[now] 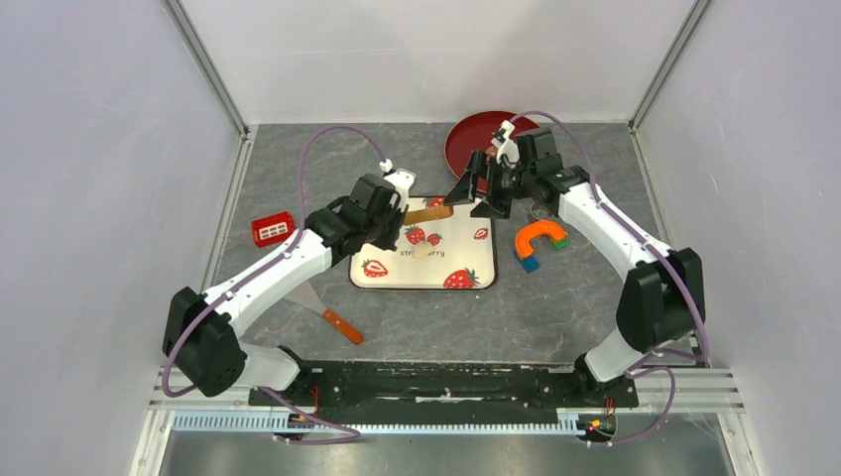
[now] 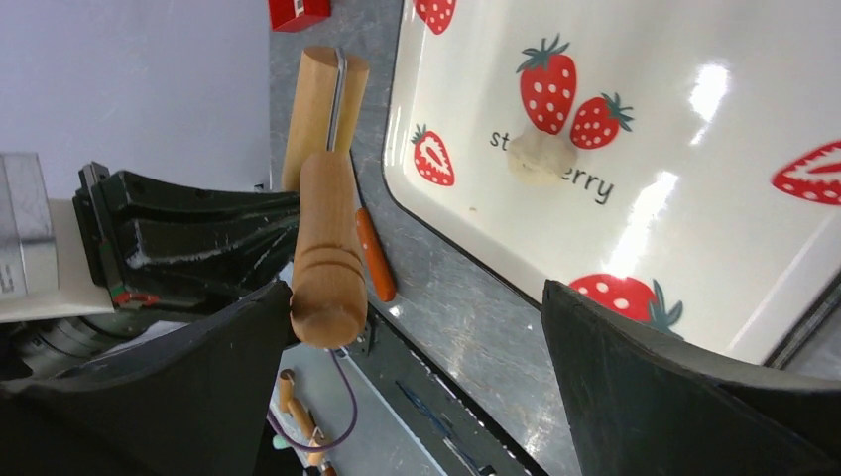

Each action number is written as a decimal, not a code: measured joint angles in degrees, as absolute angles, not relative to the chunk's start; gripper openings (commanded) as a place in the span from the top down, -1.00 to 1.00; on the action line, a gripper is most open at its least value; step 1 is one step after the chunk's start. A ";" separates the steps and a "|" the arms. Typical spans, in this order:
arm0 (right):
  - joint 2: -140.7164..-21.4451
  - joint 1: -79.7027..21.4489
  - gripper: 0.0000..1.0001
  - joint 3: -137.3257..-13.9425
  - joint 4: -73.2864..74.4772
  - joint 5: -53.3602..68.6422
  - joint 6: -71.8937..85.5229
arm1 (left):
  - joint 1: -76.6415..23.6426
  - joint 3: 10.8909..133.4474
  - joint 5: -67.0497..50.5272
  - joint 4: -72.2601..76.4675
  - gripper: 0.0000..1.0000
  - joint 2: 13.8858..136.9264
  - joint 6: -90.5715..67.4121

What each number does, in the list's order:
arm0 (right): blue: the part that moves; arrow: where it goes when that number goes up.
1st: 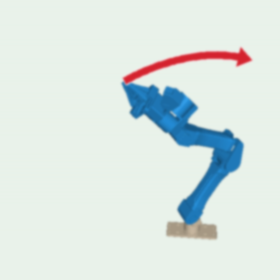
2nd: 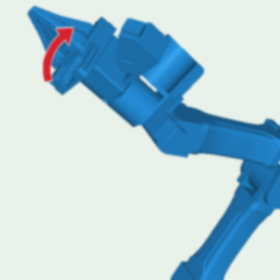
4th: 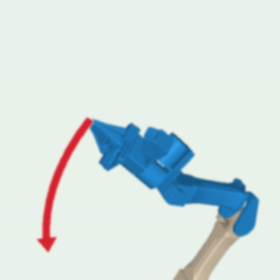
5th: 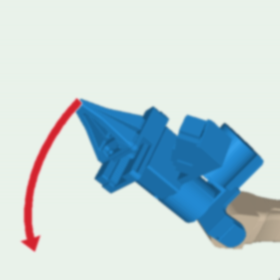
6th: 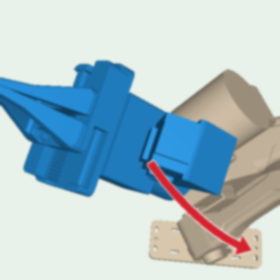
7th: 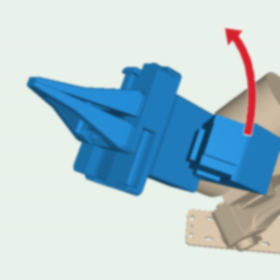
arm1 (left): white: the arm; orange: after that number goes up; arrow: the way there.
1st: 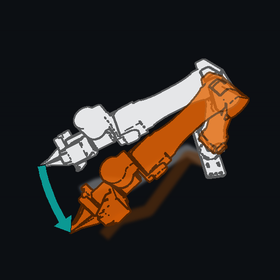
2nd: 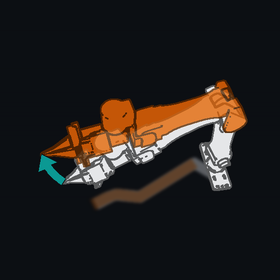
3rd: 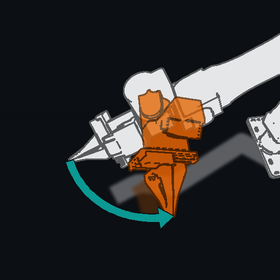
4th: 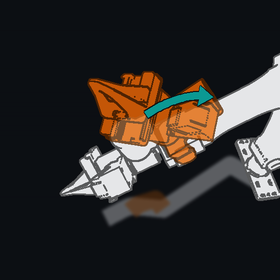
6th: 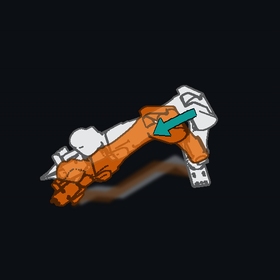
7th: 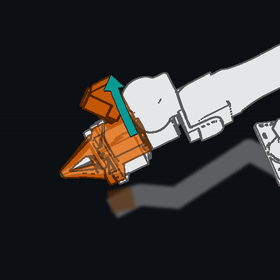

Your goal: Roll out the dumpling wrappers from the dough

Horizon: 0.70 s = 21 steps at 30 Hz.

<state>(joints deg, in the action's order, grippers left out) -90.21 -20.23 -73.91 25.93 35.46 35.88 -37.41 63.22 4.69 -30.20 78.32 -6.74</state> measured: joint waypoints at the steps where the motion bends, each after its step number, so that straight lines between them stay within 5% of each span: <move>1: -91.24 -20.40 -0.95 -74.54 25.47 36.14 36.05 | -37.69 63.18 5.39 -30.15 0.95 78.17 -6.74; 21: -97.76 -26.89 -0.28 -77.10 17.15 42.11 42.50 | -42.15 63.18 9.87 -30.37 0.95 78.28 -6.59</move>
<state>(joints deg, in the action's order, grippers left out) -97.76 -26.89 -77.10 17.15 42.11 42.50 -42.15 63.18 9.87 -30.37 78.28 -6.59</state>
